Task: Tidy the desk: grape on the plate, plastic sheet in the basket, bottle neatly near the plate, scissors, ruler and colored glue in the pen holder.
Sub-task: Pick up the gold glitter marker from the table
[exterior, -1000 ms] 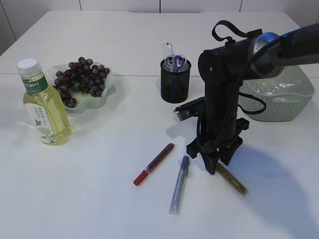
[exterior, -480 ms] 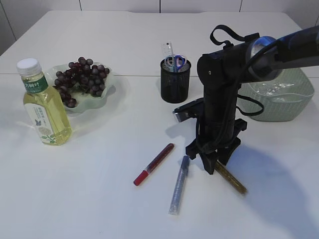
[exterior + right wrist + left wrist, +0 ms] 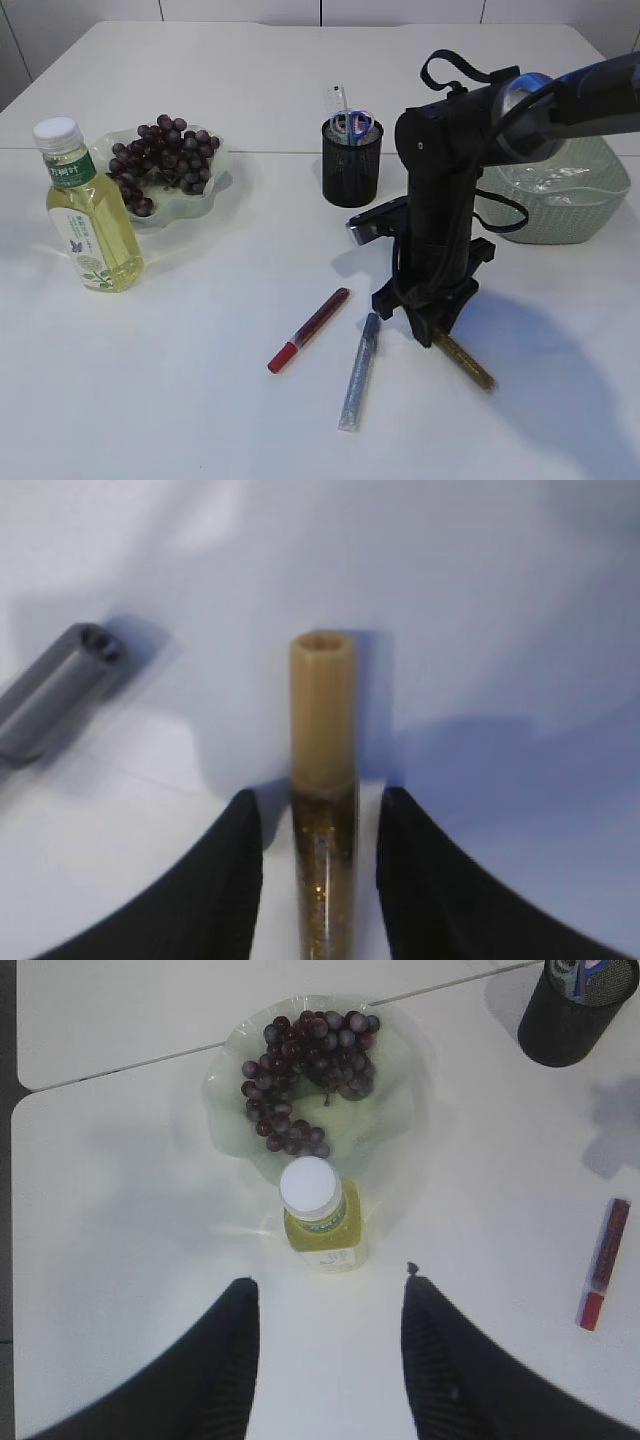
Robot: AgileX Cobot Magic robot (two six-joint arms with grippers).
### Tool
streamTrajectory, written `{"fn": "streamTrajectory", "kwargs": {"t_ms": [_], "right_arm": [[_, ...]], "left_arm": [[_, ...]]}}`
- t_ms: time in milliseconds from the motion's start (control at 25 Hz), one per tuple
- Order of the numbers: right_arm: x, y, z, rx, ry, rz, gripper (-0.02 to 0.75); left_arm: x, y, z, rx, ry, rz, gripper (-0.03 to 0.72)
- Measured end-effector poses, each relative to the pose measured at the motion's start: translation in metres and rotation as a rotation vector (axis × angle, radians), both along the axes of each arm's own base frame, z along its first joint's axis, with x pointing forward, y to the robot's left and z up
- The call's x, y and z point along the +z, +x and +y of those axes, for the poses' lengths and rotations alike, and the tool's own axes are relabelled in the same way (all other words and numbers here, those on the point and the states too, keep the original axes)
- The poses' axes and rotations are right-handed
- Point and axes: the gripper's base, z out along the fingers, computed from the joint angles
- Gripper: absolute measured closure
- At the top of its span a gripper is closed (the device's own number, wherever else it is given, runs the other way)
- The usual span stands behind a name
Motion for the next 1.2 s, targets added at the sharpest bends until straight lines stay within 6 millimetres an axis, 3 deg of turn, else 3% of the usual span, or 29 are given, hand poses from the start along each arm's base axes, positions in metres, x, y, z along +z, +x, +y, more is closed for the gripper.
{"fn": "streamTrajectory", "kwargs": {"t_ms": [160,280,720,920,1200], "right_arm": [[0.0,0.0,0.0,0.001,0.001,-0.001,0.636],[0.001,0.001,0.0,0.002,0.002,-0.003,0.687],[0.006,-0.002,0.005,-0.042,0.049,0.034,0.695],[0.038,-0.008,0.003,-0.084,0.108,-0.089,0.695],[0.075,-0.037,-0.011,-0.11,0.208,-0.306,0.697]], "left_arm": [[0.0,0.0,0.0,0.0,0.0,0.0,0.346],[0.0,0.0,0.0,0.0,0.0,0.0,0.347],[0.0,0.0,0.0,0.0,0.0,0.0,0.347],[0.0,0.0,0.0,0.0,0.0,0.0,0.347],[0.0,0.0,0.0,0.0,0.0,0.0,0.349]]}}
